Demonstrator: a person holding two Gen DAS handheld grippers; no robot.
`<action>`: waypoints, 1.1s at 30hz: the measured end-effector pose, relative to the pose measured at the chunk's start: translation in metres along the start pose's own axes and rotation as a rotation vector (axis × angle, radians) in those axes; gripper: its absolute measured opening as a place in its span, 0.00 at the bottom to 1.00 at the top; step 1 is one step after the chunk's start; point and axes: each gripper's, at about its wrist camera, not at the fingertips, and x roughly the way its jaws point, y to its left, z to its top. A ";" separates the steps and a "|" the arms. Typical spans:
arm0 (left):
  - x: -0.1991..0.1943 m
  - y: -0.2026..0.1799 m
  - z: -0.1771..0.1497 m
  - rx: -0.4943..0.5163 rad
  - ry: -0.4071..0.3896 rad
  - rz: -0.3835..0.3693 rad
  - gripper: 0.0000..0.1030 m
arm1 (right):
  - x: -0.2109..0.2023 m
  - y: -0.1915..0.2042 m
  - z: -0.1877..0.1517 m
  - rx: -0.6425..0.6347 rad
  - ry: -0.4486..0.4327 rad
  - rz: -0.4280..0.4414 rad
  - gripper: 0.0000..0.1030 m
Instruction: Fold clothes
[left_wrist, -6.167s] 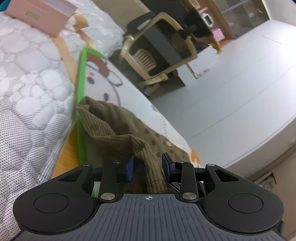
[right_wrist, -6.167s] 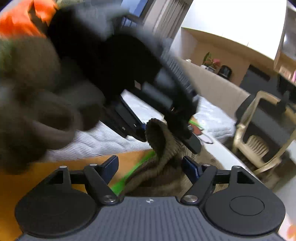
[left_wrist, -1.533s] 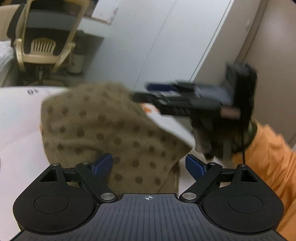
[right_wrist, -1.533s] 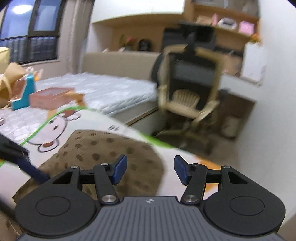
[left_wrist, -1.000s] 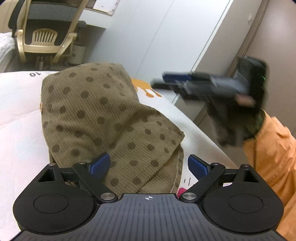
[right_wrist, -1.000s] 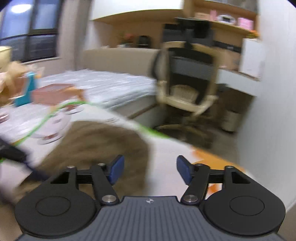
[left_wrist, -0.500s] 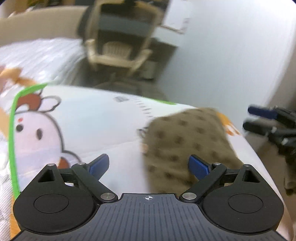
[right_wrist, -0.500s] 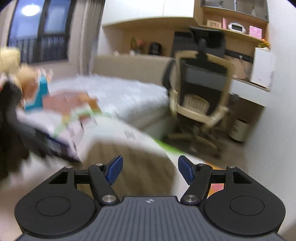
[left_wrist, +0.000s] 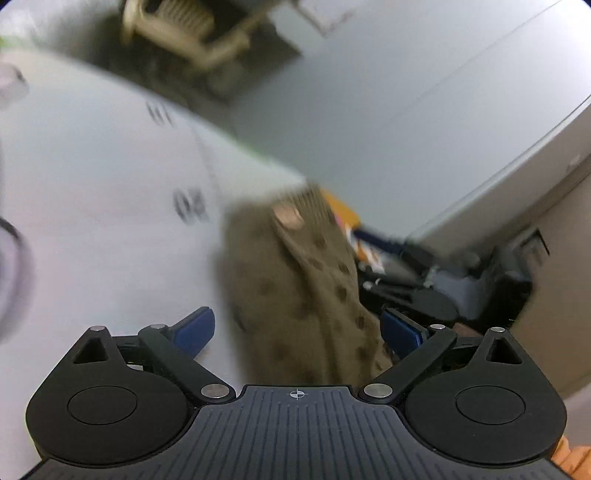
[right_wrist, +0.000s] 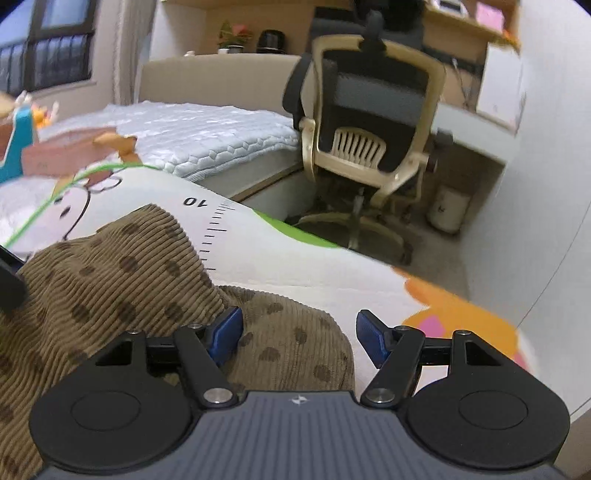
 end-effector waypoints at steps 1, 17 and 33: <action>0.008 -0.002 -0.002 0.007 0.004 0.023 0.98 | -0.008 0.003 -0.004 -0.011 -0.006 -0.013 0.67; -0.003 -0.012 -0.014 0.109 -0.088 0.123 0.79 | -0.028 0.040 -0.029 0.064 0.015 0.067 0.71; -0.161 0.106 0.030 -0.010 -0.309 0.339 0.84 | 0.021 0.136 0.089 0.026 -0.146 0.281 0.78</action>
